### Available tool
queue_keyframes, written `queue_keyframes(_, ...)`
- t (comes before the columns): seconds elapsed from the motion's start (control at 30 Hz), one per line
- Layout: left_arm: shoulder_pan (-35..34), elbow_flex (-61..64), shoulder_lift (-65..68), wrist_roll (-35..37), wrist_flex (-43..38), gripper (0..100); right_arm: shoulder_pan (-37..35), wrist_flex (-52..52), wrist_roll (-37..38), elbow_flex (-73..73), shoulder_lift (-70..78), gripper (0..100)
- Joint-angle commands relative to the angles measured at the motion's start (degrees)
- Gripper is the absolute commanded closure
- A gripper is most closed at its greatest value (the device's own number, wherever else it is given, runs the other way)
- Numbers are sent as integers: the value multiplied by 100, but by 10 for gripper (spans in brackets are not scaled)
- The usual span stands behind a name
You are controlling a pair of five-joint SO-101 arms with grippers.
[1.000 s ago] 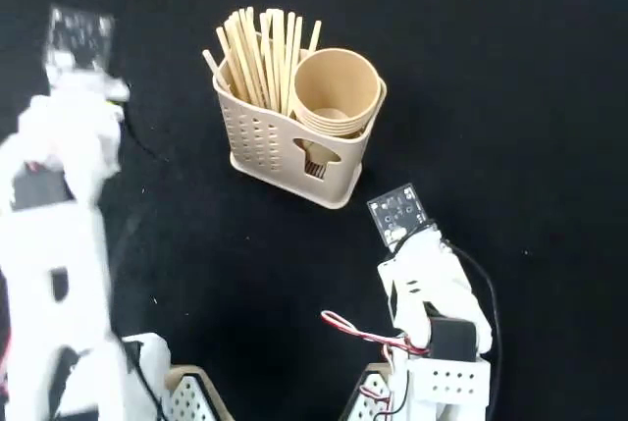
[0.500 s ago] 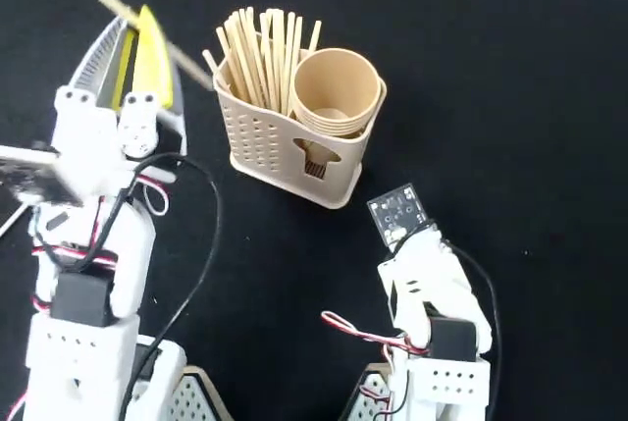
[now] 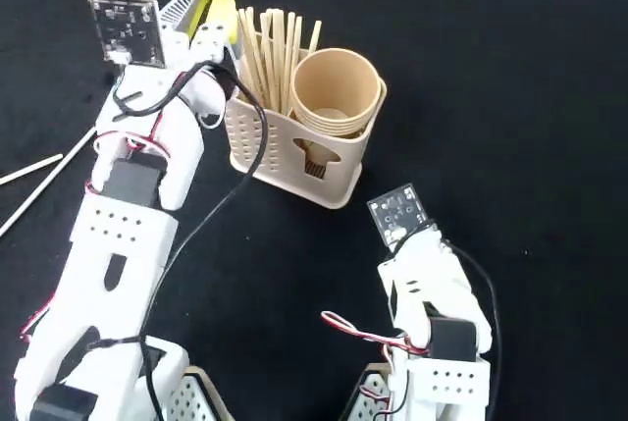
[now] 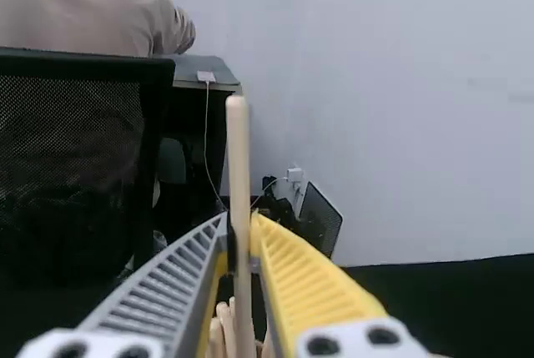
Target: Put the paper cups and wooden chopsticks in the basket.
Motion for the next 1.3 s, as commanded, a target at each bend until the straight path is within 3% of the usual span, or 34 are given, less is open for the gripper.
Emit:
queue_keyframes(0.0,84,268,-18,26,88,963,-53,-88,18,-31,-409,946)
queue_keyframes(0.13,277,163,-123,53,1301,860,-53,-88,18,-31,-409,946)
queue_keyframes(0.3,470,-462,-501,26,3024,842,-53,-88,18,-31,-409,946)
queue_keyframes(0.53,453,-1059,-1231,18,3877,841,-53,-97,18,-31,-409,946)
queue_keyframes(0.67,-347,-1516,-1547,-123,4404,840,-53,-97,18,-31,-409,946)
queue_keyframes(0.87,-2281,-2316,-686,-1670,5626,840,-53,-97,18,-31,-409,946)
queue_keyframes(1.0,-3363,-2466,659,-3279,5837,840,-53,-97,18,-31,-409,946)
queue_keyframes(1.13,-4031,-2633,2092,-4914,5802,840,-53,-97,18,-22,-409,946)
queue_keyframes(1.27,-4409,-3354,3631,-5635,5705,840,-53,-97,18,-22,-409,946)
